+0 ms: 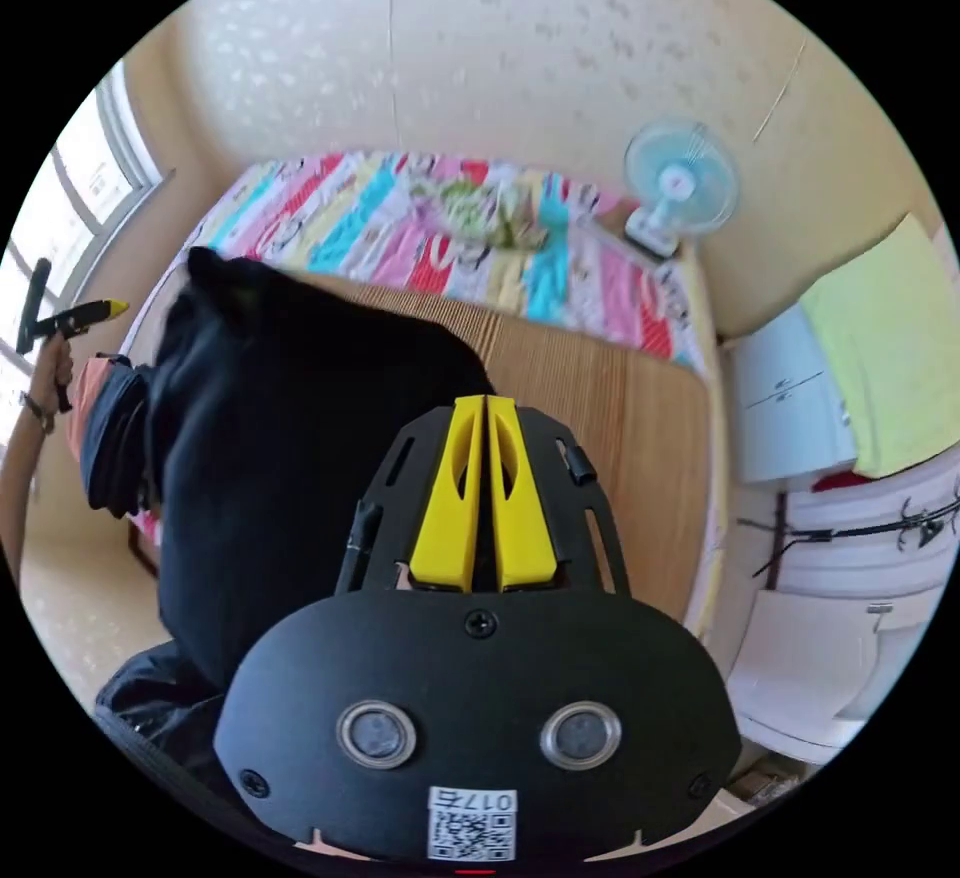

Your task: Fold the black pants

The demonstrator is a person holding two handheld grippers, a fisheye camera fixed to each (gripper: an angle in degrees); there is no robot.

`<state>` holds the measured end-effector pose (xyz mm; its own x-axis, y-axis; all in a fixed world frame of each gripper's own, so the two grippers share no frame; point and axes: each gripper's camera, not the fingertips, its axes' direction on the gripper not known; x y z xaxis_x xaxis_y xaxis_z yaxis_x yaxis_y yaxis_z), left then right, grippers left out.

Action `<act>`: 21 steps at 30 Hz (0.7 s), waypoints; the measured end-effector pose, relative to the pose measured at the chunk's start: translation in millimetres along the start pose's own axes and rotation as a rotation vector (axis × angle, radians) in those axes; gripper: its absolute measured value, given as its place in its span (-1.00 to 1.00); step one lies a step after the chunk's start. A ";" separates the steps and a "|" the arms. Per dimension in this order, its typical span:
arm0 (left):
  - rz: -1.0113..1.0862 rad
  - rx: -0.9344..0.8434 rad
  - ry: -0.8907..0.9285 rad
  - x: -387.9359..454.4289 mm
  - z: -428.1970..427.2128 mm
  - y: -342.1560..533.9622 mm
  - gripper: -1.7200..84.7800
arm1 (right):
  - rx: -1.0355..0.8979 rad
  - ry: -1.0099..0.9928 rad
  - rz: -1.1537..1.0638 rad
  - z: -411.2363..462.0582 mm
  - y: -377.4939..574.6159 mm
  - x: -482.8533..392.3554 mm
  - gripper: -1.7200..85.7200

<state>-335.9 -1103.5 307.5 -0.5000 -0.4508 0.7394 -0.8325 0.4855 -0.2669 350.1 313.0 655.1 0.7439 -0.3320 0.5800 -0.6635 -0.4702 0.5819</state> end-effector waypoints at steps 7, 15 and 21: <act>-0.157 -0.364 0.083 -68.3 175.1 118.4 -0.72 | -0.412 -0.425 -0.020 156.0 107.5 -58.7 -0.95; -0.170 -0.756 -0.045 -116.6 238.3 239.8 -0.91 | -0.771 -0.414 -0.032 173.2 265.4 -106.5 -0.95; -0.486 -0.728 0.174 -177.7 174.9 264.4 -0.82 | -0.918 -0.309 -0.003 93.3 323.8 -82.1 -0.95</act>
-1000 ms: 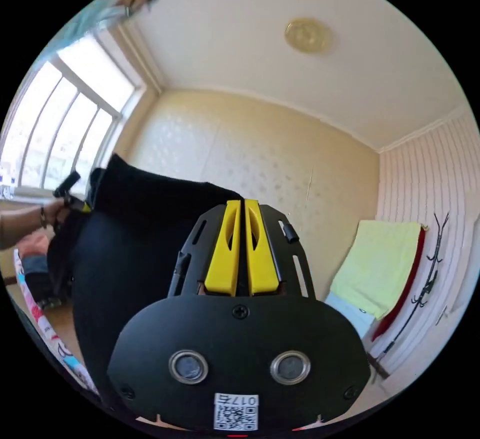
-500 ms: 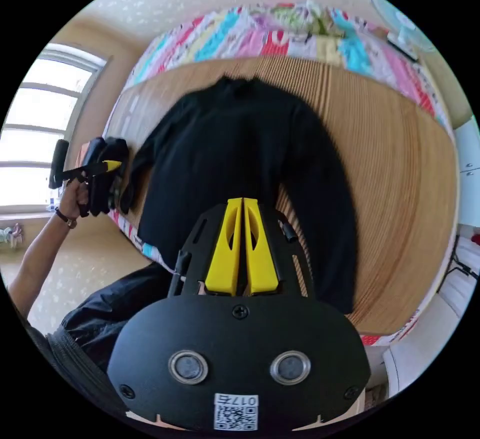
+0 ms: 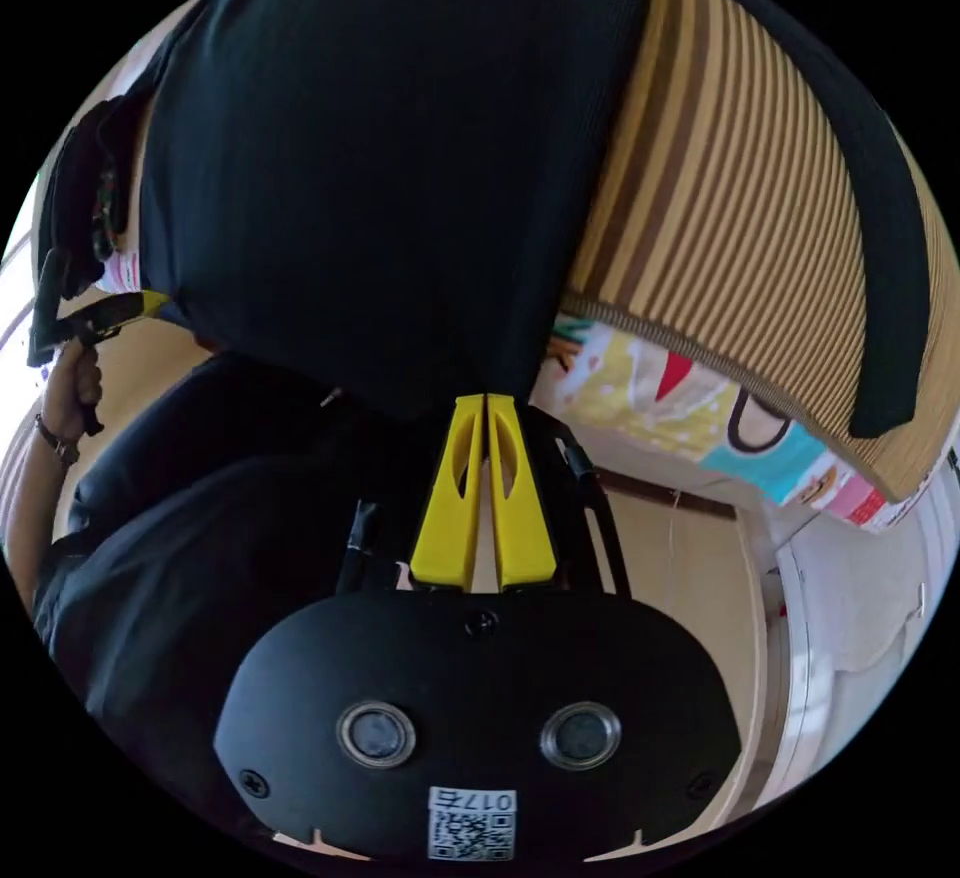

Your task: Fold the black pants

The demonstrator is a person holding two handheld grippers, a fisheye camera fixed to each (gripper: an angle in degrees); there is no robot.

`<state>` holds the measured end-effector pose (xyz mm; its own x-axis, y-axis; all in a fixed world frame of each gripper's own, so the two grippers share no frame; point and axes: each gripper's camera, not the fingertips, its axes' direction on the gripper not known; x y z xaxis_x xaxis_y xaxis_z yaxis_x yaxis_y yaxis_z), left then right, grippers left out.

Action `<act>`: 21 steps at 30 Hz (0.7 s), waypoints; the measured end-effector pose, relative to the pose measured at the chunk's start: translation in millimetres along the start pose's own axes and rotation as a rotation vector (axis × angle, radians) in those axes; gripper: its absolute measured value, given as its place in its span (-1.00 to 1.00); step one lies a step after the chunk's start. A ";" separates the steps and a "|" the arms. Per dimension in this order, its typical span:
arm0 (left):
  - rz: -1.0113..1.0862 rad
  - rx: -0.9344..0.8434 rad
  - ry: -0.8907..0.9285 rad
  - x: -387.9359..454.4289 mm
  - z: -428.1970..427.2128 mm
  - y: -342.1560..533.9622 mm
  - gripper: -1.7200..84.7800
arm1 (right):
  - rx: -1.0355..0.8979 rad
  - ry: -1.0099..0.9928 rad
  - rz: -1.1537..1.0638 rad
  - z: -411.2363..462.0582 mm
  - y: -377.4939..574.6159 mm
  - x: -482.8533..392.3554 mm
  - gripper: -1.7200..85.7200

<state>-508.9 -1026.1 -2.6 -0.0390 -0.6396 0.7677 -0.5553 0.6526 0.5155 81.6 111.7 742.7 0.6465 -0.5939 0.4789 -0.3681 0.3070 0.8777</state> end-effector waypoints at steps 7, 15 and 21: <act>-0.433 0.573 1.161 -140.4 -92.9 22.8 -0.65 | 0.208 -0.589 0.283 -86.9 116.6 55.6 -0.95; -0.778 0.759 1.559 -196.2 -99.1 -16.1 -0.54 | 0.556 -0.947 0.635 -136.5 300.3 67.1 -0.95; -0.760 0.956 1.581 -200.2 -122.3 -40.5 -0.87 | 0.499 -0.903 0.832 -139.9 438.6 23.7 -0.95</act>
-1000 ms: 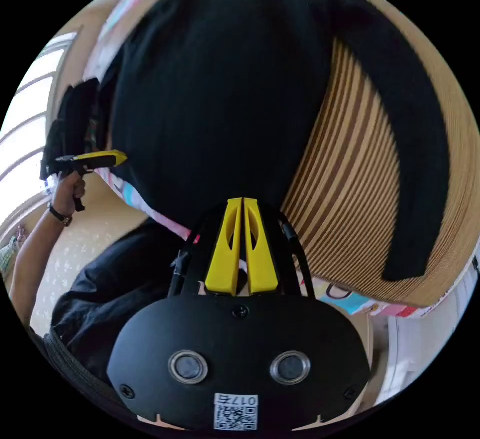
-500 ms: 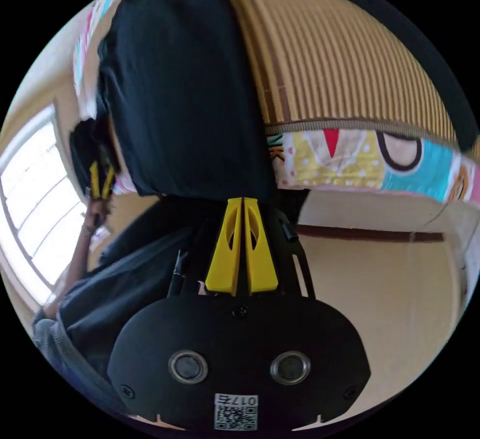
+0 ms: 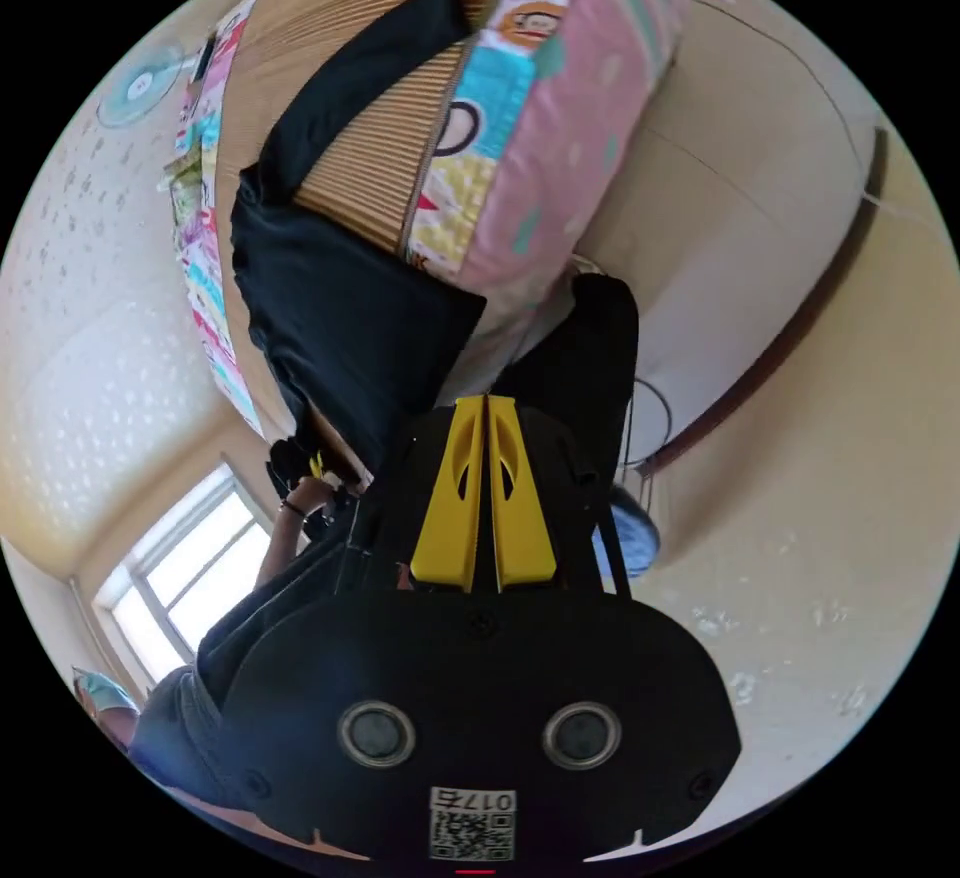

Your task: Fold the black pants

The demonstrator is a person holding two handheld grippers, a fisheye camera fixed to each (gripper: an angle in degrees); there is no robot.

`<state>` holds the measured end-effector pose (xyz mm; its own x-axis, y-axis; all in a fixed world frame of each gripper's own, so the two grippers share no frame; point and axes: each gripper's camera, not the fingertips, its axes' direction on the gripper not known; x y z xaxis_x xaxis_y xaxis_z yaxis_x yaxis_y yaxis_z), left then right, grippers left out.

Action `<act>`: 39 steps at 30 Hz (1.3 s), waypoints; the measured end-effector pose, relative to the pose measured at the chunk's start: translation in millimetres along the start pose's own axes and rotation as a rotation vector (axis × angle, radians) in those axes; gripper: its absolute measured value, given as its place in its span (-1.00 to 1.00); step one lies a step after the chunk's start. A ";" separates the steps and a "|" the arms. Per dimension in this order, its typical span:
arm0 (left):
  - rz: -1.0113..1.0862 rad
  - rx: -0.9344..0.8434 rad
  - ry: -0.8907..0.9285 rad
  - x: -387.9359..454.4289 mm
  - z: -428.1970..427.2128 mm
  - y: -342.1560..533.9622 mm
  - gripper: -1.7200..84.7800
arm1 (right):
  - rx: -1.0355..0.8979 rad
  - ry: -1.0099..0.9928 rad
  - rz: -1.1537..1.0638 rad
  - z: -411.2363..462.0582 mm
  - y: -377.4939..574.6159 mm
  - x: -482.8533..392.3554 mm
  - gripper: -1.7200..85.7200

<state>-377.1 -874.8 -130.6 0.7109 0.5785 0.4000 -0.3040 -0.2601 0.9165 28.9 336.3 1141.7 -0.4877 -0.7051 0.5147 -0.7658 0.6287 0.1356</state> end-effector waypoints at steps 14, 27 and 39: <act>1.384 -0.539 -0.543 261.8 194.2 223.9 -0.80 | 0.451 -1.066 0.333 -69.0 168.1 77.2 -0.95; 1.556 -1.443 -1.156 -81.7 288.9 421.9 -0.63 | 0.409 -1.183 0.290 -161.2 110.2 29.8 -0.95; 0.842 -1.009 -1.657 -131.4 209.4 234.4 -0.98 | 0.139 -0.963 0.289 -201.0 -4.5 -17.5 -0.82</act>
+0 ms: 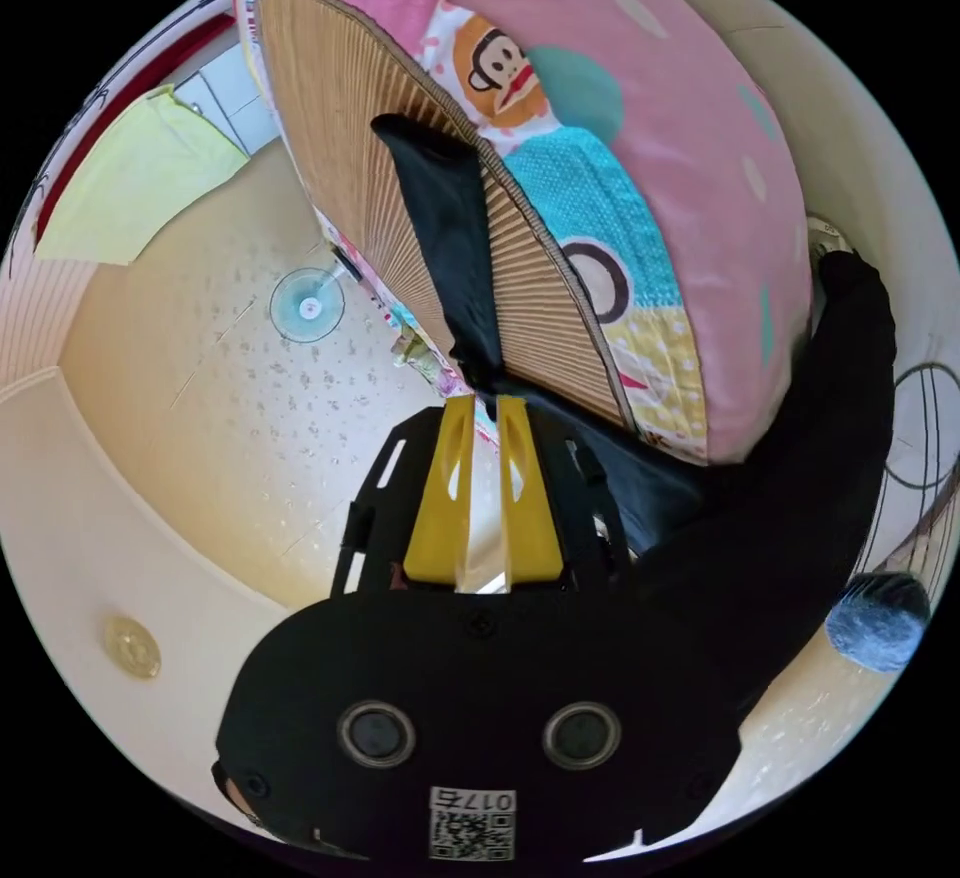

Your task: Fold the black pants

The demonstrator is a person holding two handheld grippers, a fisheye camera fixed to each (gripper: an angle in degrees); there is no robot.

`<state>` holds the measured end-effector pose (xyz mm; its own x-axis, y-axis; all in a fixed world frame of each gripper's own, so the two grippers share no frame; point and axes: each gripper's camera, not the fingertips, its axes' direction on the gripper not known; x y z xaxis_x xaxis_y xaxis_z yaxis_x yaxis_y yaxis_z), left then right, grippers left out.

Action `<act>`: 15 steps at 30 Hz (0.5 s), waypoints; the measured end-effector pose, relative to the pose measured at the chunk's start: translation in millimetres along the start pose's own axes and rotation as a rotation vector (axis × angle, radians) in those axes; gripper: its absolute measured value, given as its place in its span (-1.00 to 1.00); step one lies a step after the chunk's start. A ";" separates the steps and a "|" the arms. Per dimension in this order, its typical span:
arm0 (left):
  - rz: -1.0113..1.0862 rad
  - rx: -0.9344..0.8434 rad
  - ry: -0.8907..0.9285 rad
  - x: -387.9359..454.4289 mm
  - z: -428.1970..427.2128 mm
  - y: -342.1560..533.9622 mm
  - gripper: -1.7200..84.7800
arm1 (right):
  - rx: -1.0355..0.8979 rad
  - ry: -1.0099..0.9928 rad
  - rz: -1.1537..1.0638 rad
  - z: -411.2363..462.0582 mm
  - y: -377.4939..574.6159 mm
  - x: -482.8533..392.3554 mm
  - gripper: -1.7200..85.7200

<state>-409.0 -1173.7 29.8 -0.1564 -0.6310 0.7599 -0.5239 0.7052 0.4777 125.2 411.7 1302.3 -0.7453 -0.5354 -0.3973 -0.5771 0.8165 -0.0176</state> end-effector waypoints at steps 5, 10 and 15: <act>-0.295 0.168 0.364 -66.0 -0.5 46.9 -0.96 | 0.057 -0.028 0.042 19.8 -37.9 -9.9 -0.73; -0.540 0.276 0.600 -110.0 16.2 120.3 -0.88 | 0.195 -0.021 0.078 17.6 -68.2 -7.9 -0.69; -0.599 0.268 0.497 -134.1 1.3 174.5 -0.84 | 0.225 -0.028 0.135 7.9 -96.2 6.1 -0.77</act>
<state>-480.5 -966.4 10.7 0.5693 -0.6145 0.5462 -0.5925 0.1539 0.7907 178.7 331.7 1294.3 -0.7994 -0.4145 -0.4350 -0.3818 0.9094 -0.1649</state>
